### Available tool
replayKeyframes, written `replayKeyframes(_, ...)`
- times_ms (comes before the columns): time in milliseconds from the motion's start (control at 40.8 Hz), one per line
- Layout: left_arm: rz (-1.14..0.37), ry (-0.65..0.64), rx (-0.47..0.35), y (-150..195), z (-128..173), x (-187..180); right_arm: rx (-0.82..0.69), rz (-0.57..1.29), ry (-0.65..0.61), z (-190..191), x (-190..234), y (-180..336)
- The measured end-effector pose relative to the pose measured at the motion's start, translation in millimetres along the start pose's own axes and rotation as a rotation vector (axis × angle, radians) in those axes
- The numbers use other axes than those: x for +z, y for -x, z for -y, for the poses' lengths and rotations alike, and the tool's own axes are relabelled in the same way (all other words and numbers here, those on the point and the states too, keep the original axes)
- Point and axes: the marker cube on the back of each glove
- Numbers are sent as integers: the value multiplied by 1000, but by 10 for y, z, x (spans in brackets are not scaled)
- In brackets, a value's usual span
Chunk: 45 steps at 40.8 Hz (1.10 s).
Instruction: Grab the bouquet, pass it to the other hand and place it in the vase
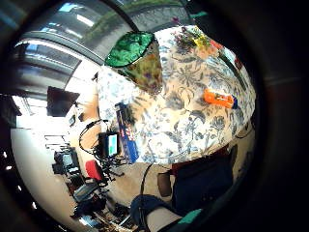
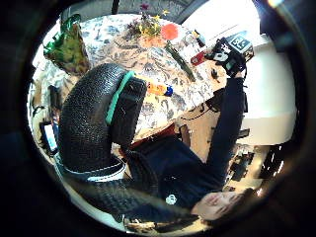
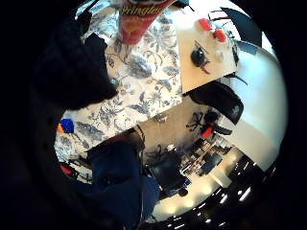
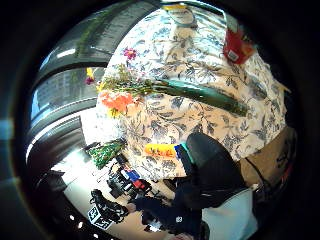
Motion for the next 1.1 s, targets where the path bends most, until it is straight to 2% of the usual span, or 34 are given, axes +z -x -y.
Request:
replayKeyframes(49, -6, -1, 6, -2, 10, 15, 27, 7, -7, -28, 31, -26)
replayKeyframes(123, -15, -1, 13, -1, 18, 46, -64, 31, 68, 397, 354, 93)
replayKeyframes(172, -14, 5, 12, 7, 12, 66, -96, 41, 76, 547, 492, 125)
replayKeyframes(294, -16, 10, 10, 29, -1, 102, -96, 63, -59, 535, 544, 91)
replayKeyframes(491, -21, 22, 9, 77, 10, 181, 5, 56, 55, 589, 994, 68)
replayKeyframes(564, -18, 29, 5, 87, 6, 193, -34, 71, 12, 671, 1111, 95)
replayKeyframes(662, -10, 45, -10, 98, 1, 204, 9, 52, -19, 746, 1235, 96)
replayKeyframes(810, -16, 56, -11, 95, 12, 225, -26, 29, 86, 672, 1494, 204)
replayKeyframes(932, -23, 67, -15, 101, 43, 252, -22, -11, 46, 671, 1575, 281)
replayKeyframes(1030, -19, 74, -9, 109, 36, 257, -9, -54, 75, 599, 1602, 284)
replayKeyframes(1104, -17, 91, -8, 107, -2, 247, 20, -21, 3, 631, 1586, 286)
